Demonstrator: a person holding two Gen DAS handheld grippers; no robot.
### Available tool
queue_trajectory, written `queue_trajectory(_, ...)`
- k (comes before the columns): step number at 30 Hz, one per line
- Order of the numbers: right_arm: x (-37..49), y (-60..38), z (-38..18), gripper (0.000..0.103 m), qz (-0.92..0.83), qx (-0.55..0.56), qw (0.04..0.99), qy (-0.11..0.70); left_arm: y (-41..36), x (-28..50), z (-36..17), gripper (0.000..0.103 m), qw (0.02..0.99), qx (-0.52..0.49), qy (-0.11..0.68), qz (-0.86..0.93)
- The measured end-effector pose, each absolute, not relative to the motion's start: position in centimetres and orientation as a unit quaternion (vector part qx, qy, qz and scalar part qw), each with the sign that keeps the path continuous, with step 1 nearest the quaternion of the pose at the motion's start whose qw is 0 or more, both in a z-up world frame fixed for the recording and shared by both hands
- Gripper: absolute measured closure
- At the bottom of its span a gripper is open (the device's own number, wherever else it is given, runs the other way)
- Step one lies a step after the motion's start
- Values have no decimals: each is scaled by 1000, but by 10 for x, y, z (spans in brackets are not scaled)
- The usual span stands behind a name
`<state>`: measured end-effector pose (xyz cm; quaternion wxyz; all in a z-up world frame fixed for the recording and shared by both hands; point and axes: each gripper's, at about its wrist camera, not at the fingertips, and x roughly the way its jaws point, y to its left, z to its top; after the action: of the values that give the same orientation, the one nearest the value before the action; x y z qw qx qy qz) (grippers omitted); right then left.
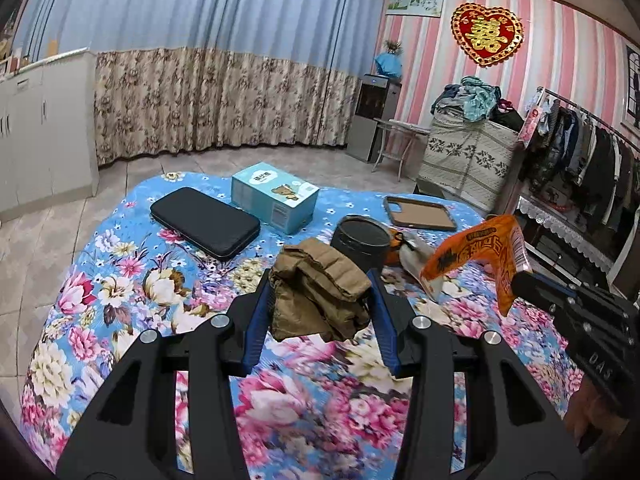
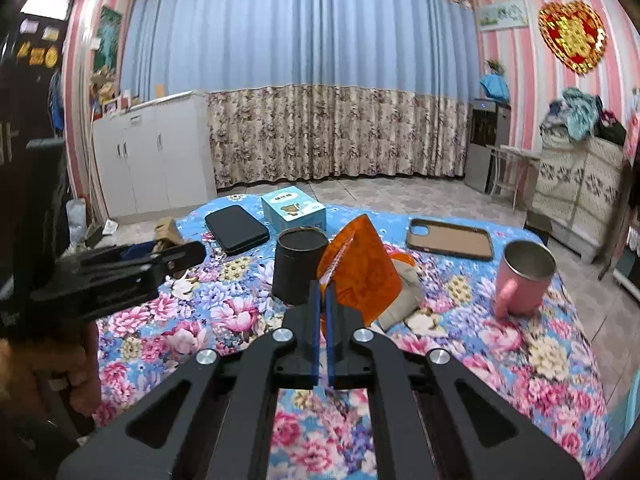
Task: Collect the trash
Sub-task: 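Carry the brown paper and orange bag toward the wastebasket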
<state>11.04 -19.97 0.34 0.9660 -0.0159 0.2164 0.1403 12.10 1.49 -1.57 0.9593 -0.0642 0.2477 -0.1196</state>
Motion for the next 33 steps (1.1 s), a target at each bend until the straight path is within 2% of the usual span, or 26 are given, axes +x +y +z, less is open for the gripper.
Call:
queue_trajectory(18,53,-222,-3,101,134,-9,970,202,-27,50,-19,59,968,-6,216,-127)
queue_trajectory(33,35,-237,16,101,121,1,976,180,-32,32,1,59,970,-31,196,-140)
